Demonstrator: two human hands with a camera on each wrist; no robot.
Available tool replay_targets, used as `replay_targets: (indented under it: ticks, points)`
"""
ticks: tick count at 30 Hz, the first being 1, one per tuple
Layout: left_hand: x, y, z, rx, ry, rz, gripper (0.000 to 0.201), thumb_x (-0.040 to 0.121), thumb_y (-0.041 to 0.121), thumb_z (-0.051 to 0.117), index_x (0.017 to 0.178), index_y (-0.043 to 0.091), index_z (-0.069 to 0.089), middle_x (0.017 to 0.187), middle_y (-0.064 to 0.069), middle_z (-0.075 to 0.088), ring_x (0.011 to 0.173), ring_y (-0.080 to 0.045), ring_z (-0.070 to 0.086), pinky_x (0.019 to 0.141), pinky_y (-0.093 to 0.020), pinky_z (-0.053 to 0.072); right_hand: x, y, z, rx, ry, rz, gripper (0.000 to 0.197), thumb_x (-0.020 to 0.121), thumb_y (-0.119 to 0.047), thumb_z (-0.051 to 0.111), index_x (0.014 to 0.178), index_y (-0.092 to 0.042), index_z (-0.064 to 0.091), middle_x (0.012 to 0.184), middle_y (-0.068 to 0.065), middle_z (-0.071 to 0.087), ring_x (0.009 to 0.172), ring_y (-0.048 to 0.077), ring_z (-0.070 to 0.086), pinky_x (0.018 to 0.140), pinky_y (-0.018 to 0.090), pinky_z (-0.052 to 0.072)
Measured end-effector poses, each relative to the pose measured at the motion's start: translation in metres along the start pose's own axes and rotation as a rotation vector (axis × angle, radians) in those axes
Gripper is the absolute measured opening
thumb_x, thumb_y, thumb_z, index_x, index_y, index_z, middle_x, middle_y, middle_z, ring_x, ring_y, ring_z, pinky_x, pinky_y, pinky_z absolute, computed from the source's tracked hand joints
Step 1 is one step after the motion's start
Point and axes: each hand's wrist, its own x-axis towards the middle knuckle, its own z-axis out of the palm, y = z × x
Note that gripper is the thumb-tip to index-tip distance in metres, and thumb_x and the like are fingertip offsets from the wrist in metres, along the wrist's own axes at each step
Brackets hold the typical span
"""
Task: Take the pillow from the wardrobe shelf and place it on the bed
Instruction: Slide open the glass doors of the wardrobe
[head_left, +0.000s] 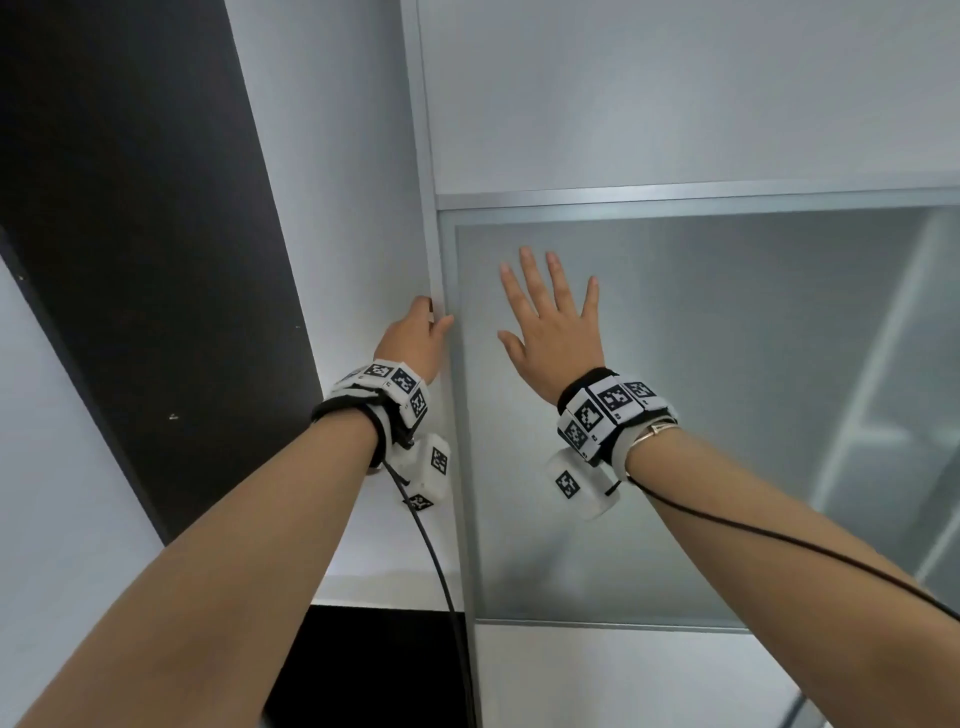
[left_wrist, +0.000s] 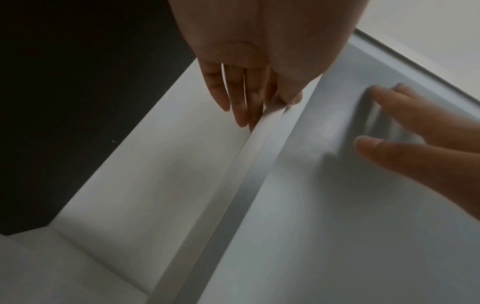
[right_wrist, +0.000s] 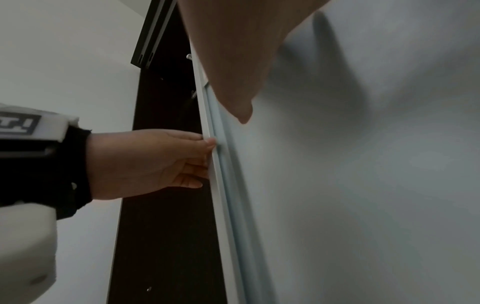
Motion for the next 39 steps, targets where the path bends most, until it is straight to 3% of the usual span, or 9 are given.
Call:
replay_targets:
  ticks: [3, 8, 13, 17, 22, 24, 29, 33, 39]
  points:
    - [-0.001, 0.023, 0.013, -0.048, -0.024, 0.046, 0.028, 0.096, 0.032, 0.044, 0.103, 0.005, 0.048, 0.087, -0.006, 0.053, 0.08, -0.024, 0.051, 0.069, -0.028, 0.036, -0.005, 0.012, -0.001, -0.011, -0.014, 0.023, 0.071, 0.096, -0.039, 0.04, 0.151, -0.024, -0.002, 0.162, 0.003, -0.003, 0.148, 0.027, -0.002, 0.114, 0.06, 0.006]
    - [0.001, 0.048, 0.028, -0.111, -0.097, 0.114, 0.034, 0.094, 0.031, 0.049, 0.111, 0.001, 0.053, 0.105, -0.017, 0.066, 0.098, -0.032, 0.062, 0.082, -0.034, 0.046, -0.016, 0.03, -0.006, -0.009, 0.0, 0.068, 0.071, 0.094, -0.027, 0.043, 0.151, -0.021, 0.001, 0.162, 0.005, -0.001, 0.148, 0.027, 0.0, 0.114, 0.059, 0.007]
    - [0.002, 0.077, 0.045, -0.107, -0.146, 0.201, 0.036, 0.093, 0.034, 0.052, 0.113, 0.004, 0.054, 0.105, -0.014, 0.068, 0.097, -0.03, 0.062, 0.075, -0.03, 0.044, -0.023, 0.059, -0.012, -0.033, -0.016, 0.08, 0.073, 0.092, -0.016, 0.044, 0.151, -0.02, 0.001, 0.162, 0.005, 0.0, 0.148, 0.026, 0.001, 0.115, 0.057, 0.008]
    - [0.003, 0.093, 0.06, -0.147, -0.158, 0.243, 0.038, 0.091, 0.036, 0.054, 0.114, 0.006, 0.058, 0.105, -0.01, 0.07, 0.098, -0.028, 0.064, 0.08, -0.031, 0.047, -0.025, 0.075, -0.024, -0.021, -0.004, 0.078, 0.082, 0.083, 0.003, 0.042, 0.151, -0.021, 0.004, 0.162, 0.004, 0.002, 0.148, 0.026, 0.001, 0.115, 0.055, 0.009]
    - [0.001, 0.128, 0.085, -0.174, -0.196, 0.304, 0.028, 0.088, 0.035, 0.058, 0.088, 0.007, 0.059, 0.085, -0.01, 0.069, 0.079, -0.027, 0.06, 0.073, -0.033, 0.048, -0.03, 0.109, -0.042, -0.013, 0.005, 0.033, 0.092, 0.074, 0.016, 0.037, 0.151, -0.022, 0.006, 0.162, 0.003, 0.002, 0.148, 0.026, 0.001, 0.116, 0.053, 0.007]
    - [0.001, 0.138, 0.094, -0.186, -0.216, 0.319, 0.029, 0.087, 0.037, 0.058, 0.084, 0.008, 0.056, 0.082, -0.009, 0.068, 0.079, -0.028, 0.061, 0.074, -0.035, 0.049, -0.031, 0.118, -0.05, -0.024, 0.002, 0.027, 0.09, 0.074, 0.015, 0.035, 0.151, -0.021, 0.007, 0.161, 0.003, 0.003, 0.148, 0.027, 0.001, 0.116, 0.054, 0.008]
    - [0.0, 0.166, 0.117, -0.238, -0.269, 0.361, 0.032, 0.087, 0.037, 0.057, 0.099, 0.008, 0.062, 0.095, -0.01, 0.071, 0.089, -0.028, 0.064, 0.078, -0.035, 0.049, -0.031, 0.139, -0.069, -0.15, -0.083, 0.016, 0.082, 0.075, 0.004, 0.021, 0.152, -0.021, 0.006, 0.161, 0.005, -0.001, 0.148, 0.027, -0.003, 0.116, 0.055, 0.005]
    - [-0.002, 0.192, 0.139, -0.3, -0.322, 0.387, 0.032, 0.087, 0.035, 0.058, 0.104, 0.007, 0.061, 0.1, -0.01, 0.071, 0.093, -0.028, 0.064, 0.084, -0.038, 0.052, -0.034, 0.166, -0.07, -0.316, -0.129, 0.037, 0.072, 0.084, 0.001, 0.035, 0.151, -0.015, 0.014, 0.162, 0.004, 0.001, 0.148, 0.026, -0.001, 0.113, 0.059, 0.002]
    - [-0.001, 0.23, 0.17, -0.342, -0.363, 0.429, 0.037, 0.087, 0.041, 0.057, 0.104, 0.008, 0.06, 0.1, -0.009, 0.07, 0.091, -0.026, 0.064, 0.081, -0.035, 0.05, -0.044, 0.204, -0.087, -0.425, -0.191, 0.084, 0.07, 0.079, -0.009, 0.014, 0.149, -0.011, 0.022, 0.161, 0.003, 0.006, 0.148, 0.026, 0.0, 0.111, 0.064, -0.004]
